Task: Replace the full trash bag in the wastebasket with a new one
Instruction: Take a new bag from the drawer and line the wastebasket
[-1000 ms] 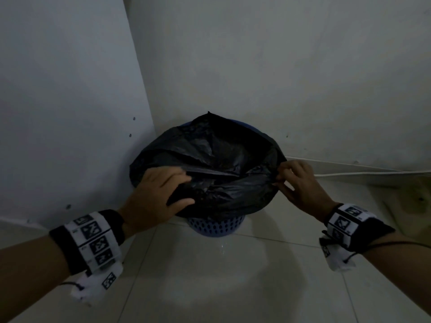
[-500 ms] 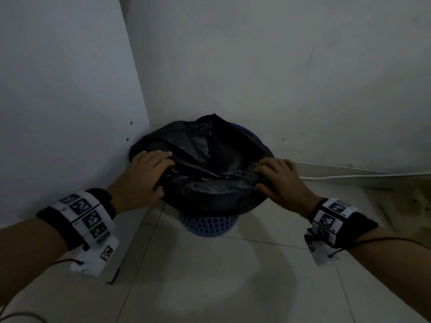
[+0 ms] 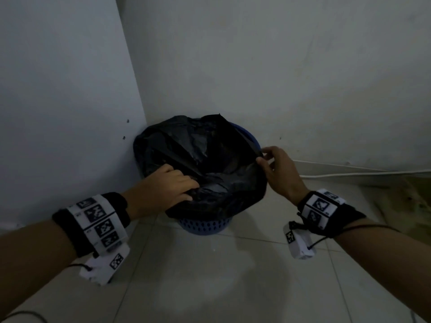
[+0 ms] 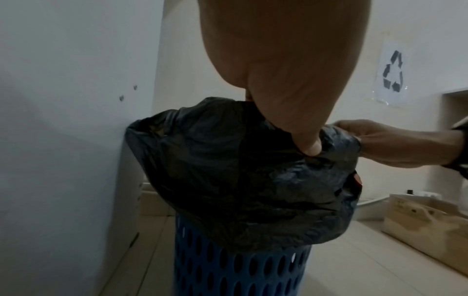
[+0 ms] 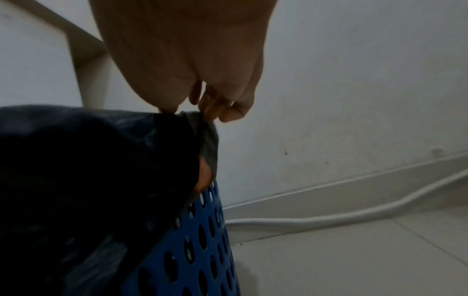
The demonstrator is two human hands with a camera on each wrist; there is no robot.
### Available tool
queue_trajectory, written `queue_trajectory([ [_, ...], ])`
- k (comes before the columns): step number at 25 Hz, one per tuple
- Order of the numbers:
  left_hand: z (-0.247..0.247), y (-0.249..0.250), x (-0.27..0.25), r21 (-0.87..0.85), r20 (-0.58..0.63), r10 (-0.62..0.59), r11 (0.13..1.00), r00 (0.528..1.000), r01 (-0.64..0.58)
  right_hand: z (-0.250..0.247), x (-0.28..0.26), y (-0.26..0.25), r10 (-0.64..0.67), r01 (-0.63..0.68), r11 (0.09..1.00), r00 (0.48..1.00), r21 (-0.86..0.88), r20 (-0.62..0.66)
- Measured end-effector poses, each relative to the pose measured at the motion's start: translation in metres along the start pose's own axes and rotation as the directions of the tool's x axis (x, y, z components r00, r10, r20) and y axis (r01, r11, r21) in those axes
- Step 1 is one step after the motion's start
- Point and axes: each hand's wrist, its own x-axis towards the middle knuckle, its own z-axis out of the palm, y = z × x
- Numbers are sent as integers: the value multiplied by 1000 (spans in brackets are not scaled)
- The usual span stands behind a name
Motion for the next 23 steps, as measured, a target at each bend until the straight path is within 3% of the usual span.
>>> queue_trajectory([
  [4, -6, -23, -14, -96, 10, -9, 995, 1000, 10, -4, 0, 15, 163, -164, 986, 986, 32, 44],
  [6, -9, -32, -21, -114, 36, -17, 993, 999, 21, -4, -5, 11, 237, -247, 949, 969, 198, 74],
  [8, -12, -36, -23, -142, 54, -54, 988, 997, 61, -6, -7, -2, 185, -199, 946, 980, 257, 76],
  [12, -4, -23, -17, -71, -3, -32, 997, 999, 31, 3, 2, -15, -53, 55, 998, 997, -39, 49],
  [14, -5, -23, -17, -47, -6, -26, 999, 1000, 26, 6, 8, -6, -17, 17, 1000, 1000, 0, 3],
  [15, -7, -27, -18, -36, 6, -35, 999, 999, 35, 7, 8, 2, 56, -54, 994, 998, 98, -11],
  [17, -8, -37, -27, -24, 33, -94, 995, 995, 94, 7, 1, 17, 251, -258, 905, 966, 337, 66],
  [18, -8, -39, -31, -24, 31, -145, 989, 989, 146, 7, -5, 23, 299, -336, 870, 941, 361, 157],
  [19, -9, -39, -33, -28, 17, -195, 980, 981, 196, 9, -13, 28, 300, -369, 879, 920, 300, 254],
  [21, -9, -23, -28, -44, -8, -247, 968, 969, 246, 11, -25, 28, 257, -317, 942, 890, 108, 377],
  [23, -8, 2, -12, -63, -21, -251, 966, 968, 249, 15, -26, 21, 249, -294, 953, 898, 73, 362],
])
